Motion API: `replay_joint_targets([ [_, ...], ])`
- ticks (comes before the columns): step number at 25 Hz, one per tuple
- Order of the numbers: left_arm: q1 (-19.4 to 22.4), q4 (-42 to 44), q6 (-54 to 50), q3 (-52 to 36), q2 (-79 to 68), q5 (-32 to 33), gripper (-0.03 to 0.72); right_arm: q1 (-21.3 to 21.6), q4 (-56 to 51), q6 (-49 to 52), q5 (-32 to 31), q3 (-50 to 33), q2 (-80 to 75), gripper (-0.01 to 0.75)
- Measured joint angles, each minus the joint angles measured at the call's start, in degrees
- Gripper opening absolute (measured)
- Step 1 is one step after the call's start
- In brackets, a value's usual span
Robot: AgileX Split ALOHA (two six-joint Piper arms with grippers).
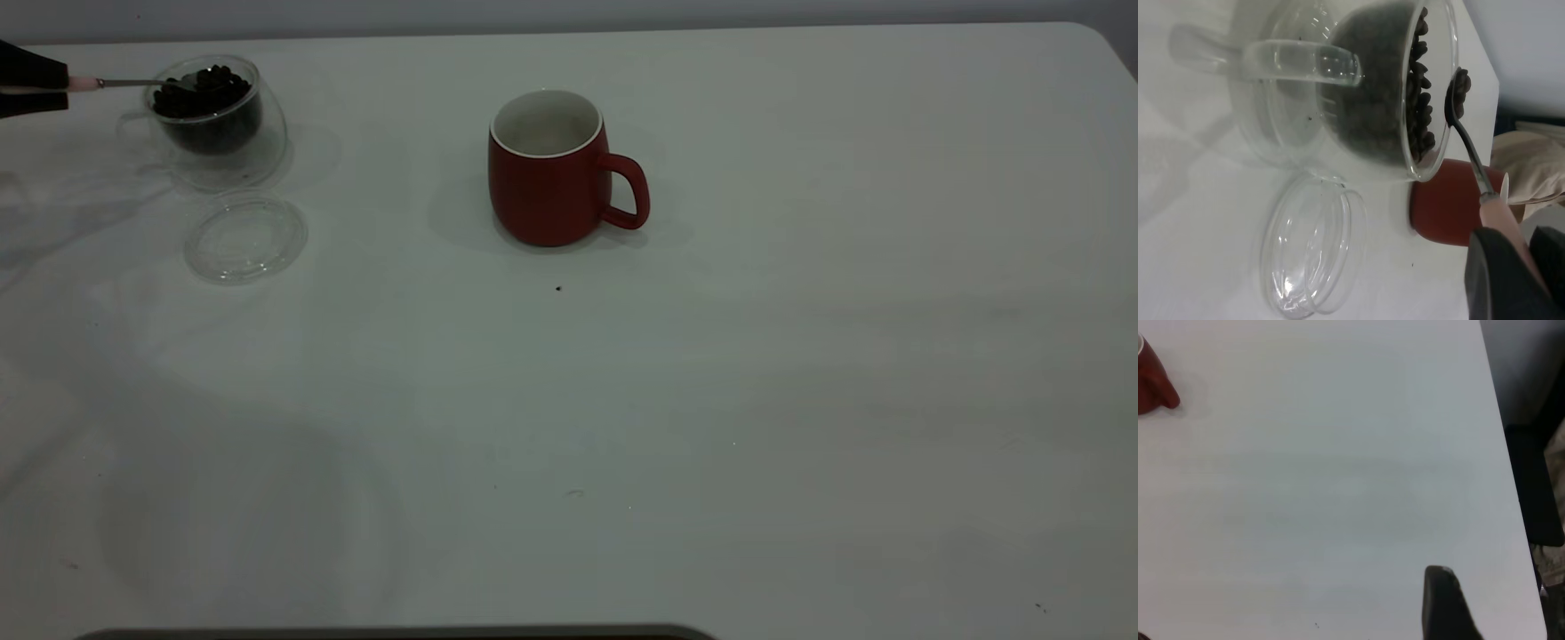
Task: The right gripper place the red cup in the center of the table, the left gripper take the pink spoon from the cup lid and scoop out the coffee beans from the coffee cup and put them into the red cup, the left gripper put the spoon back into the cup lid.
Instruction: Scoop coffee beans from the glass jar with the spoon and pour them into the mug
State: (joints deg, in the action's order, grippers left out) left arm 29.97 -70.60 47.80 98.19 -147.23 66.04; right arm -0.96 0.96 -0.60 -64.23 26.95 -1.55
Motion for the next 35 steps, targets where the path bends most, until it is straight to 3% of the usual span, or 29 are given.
replay_joint_targets([
  [22, -1.94, -2.84, -2.86, 0.0, 0.0, 0.18, 0.119, 0.0, 0.0, 0.0, 0.0, 0.0, 0.0, 0.434],
  [35, -12.58, -3.29, -2.97, 0.0, 0.0, 0.18, 0.119, 0.0, 0.0, 0.0, 0.0, 0.0, 0.0, 0.434],
])
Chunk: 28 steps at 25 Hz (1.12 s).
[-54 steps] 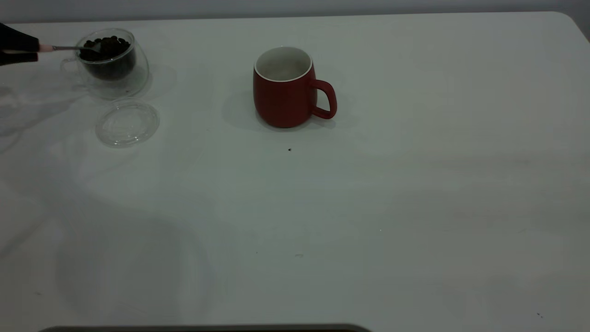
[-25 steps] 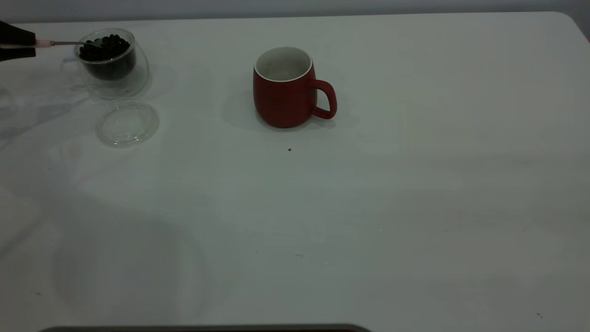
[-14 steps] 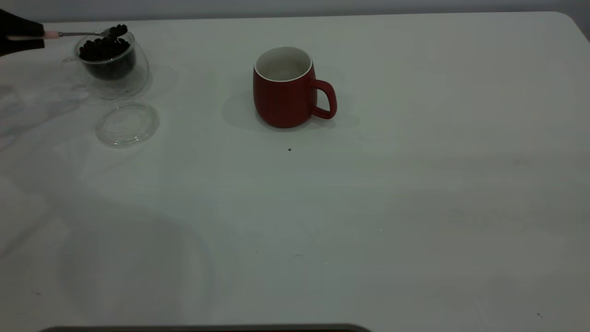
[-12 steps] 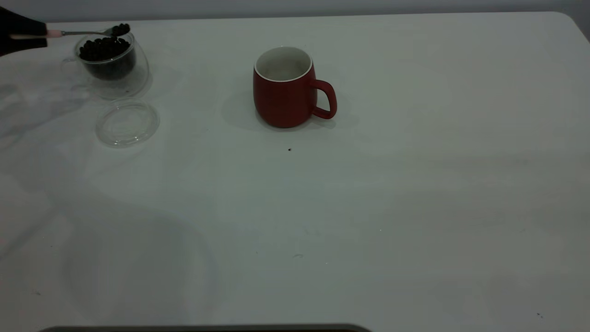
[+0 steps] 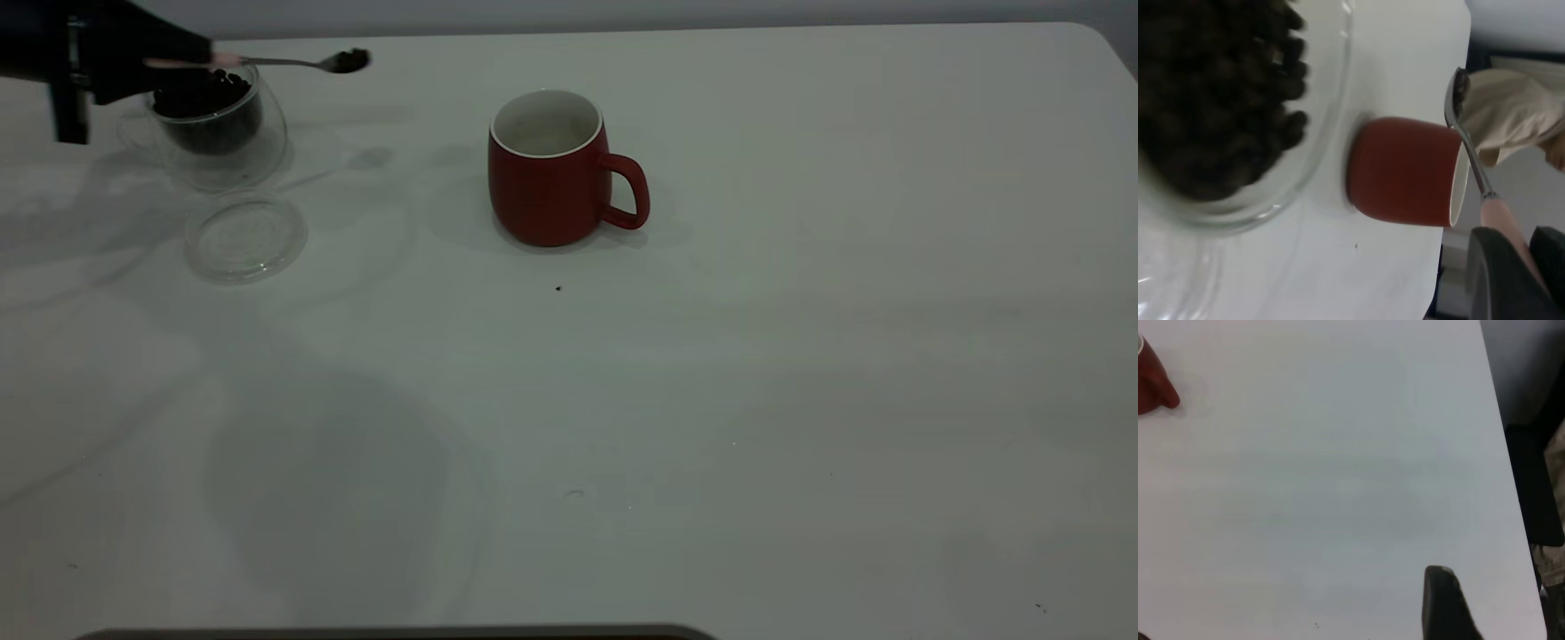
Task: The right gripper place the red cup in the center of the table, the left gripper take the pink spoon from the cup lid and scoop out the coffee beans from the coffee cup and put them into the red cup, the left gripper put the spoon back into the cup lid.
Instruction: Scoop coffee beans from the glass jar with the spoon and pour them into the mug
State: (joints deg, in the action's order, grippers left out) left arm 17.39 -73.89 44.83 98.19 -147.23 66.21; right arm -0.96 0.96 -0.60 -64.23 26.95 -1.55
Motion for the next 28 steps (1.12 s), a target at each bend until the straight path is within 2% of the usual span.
replay_joint_targets([
  [13, -9.48, -0.91, -0.07, 0.0, 0.0, 0.05, 0.119, 0.0, 0.0, 0.0, 0.0, 0.0, 0.0, 0.434],
  [28, -12.87, -1.35, 2.77, 0.0, 0.0, 0.16, 0.119, 0.0, 0.0, 0.0, 0.0, 0.0, 0.0, 0.434],
])
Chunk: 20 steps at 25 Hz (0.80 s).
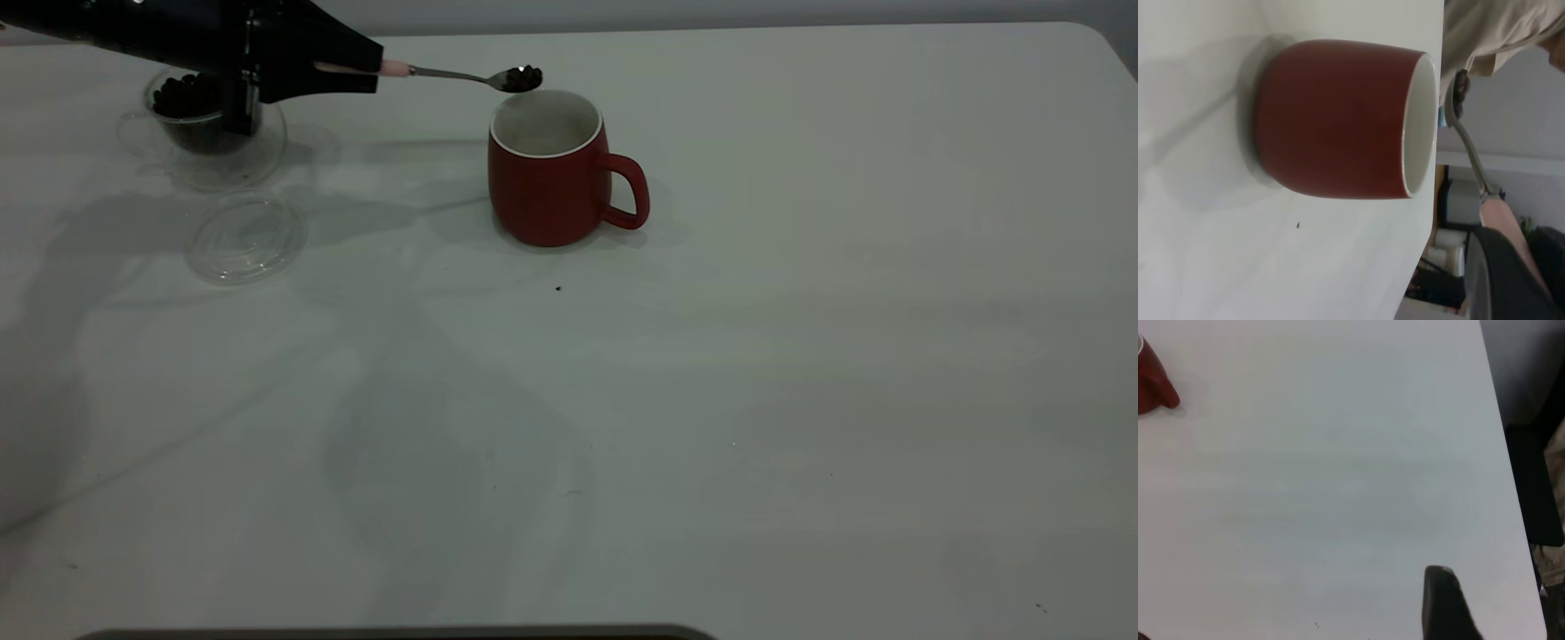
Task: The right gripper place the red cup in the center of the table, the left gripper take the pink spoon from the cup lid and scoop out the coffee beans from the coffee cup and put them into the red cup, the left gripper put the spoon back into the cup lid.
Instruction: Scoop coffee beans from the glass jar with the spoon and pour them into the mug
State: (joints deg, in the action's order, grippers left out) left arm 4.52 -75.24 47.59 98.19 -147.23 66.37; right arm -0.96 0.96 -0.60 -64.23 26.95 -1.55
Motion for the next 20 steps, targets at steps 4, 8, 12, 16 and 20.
replay_joint_targets([
  [4, -0.36, 0.0, 3.43, 0.0, 0.0, 0.0, 0.119, 0.0, 0.0, 0.0, 0.0, 0.0, 0.0, 0.434],
  [8, -0.36, 0.0, 8.01, 0.0, 0.0, 0.0, 0.119, 0.0, 0.0, 0.0, 0.0, 0.0, 0.0, 0.434],
  [12, -0.36, 0.0, 14.41, 0.0, 0.0, 0.0, 0.119, 0.0, 0.0, 0.0, 0.0, 0.0, 0.0, 0.434],
  [16, -0.36, 0.0, 20.7, 0.0, 0.0, 0.0, 0.119, 0.0, 0.0, 0.0, 0.0, 0.0, 0.0, 0.434],
  [20, -0.36, 0.0, 27.99, 0.0, 0.0, -0.26, 0.119, 0.0, 0.0, 0.0, 0.0, 0.0, 0.0, 0.434],
])
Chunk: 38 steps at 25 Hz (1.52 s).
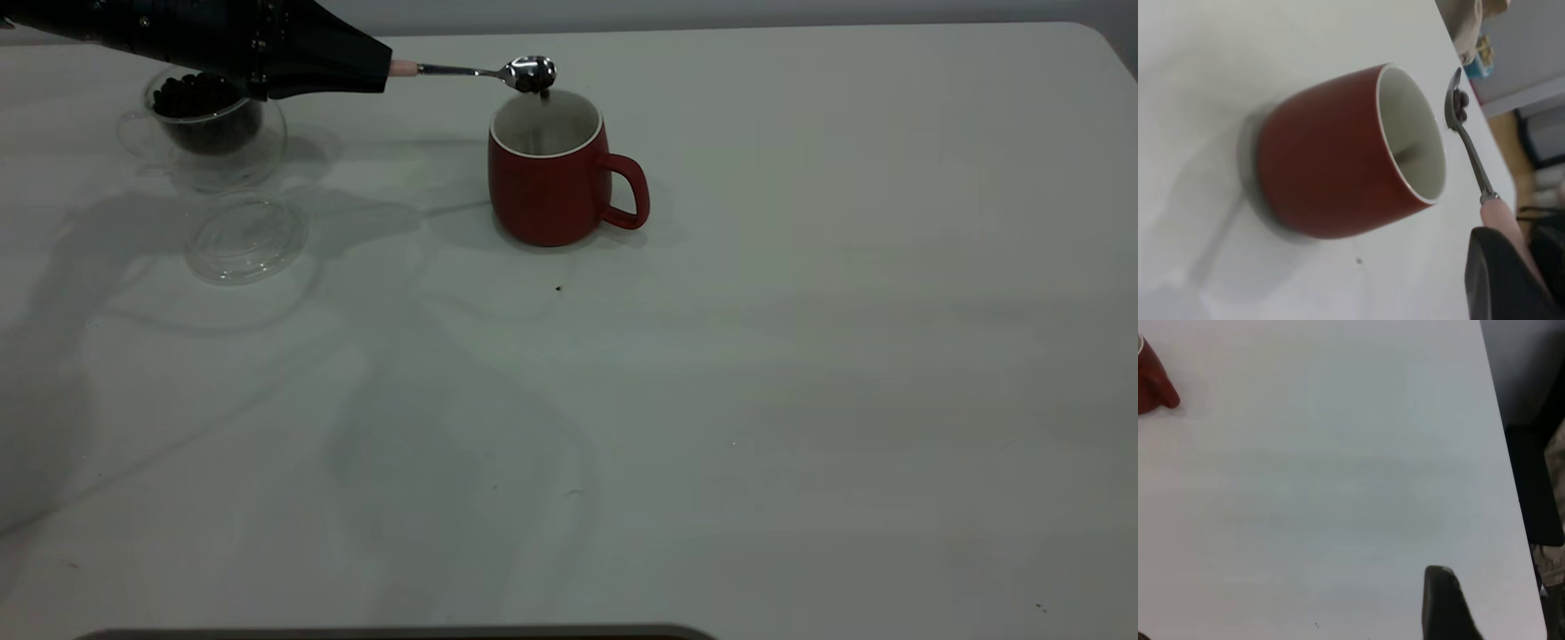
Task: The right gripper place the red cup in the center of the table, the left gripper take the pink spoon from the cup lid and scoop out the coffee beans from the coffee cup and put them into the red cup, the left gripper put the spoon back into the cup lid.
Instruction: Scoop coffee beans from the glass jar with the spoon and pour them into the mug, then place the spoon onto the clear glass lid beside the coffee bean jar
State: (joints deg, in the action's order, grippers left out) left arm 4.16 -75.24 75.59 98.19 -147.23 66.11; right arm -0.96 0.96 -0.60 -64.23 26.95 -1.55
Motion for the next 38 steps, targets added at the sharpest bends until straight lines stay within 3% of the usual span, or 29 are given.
replay_joint_targets([
  [5, -0.12, 0.0, 9.25, 0.0, 0.0, -0.37, 0.119, 0.0, 0.0, 0.0, -0.04, 0.0, 0.0, 0.434],
  [10, -0.54, 0.0, 10.03, 0.0, 0.0, -0.3, 0.119, 0.0, 0.0, 0.0, -0.04, 0.0, 0.0, 0.434],
  [18, 3.61, 2.39, -5.11, 0.0, 6.37, -0.11, 0.119, 0.0, 0.0, 0.0, -0.04, 0.0, 0.0, 0.434],
  [29, 5.96, 16.82, -27.57, 0.0, 25.46, 0.9, 0.119, 0.0, 0.0, 0.0, -0.04, 0.0, 0.0, 0.434],
  [35, 6.52, 26.58, -30.92, 0.0, 34.26, 0.9, 0.119, 0.0, 0.0, 0.0, -0.04, 0.0, 0.0, 0.434],
  [38, 8.98, 28.52, -32.86, -0.72, 34.57, 0.9, 0.119, 0.0, 0.0, 0.0, -0.04, 0.0, 0.0, 0.434],
])
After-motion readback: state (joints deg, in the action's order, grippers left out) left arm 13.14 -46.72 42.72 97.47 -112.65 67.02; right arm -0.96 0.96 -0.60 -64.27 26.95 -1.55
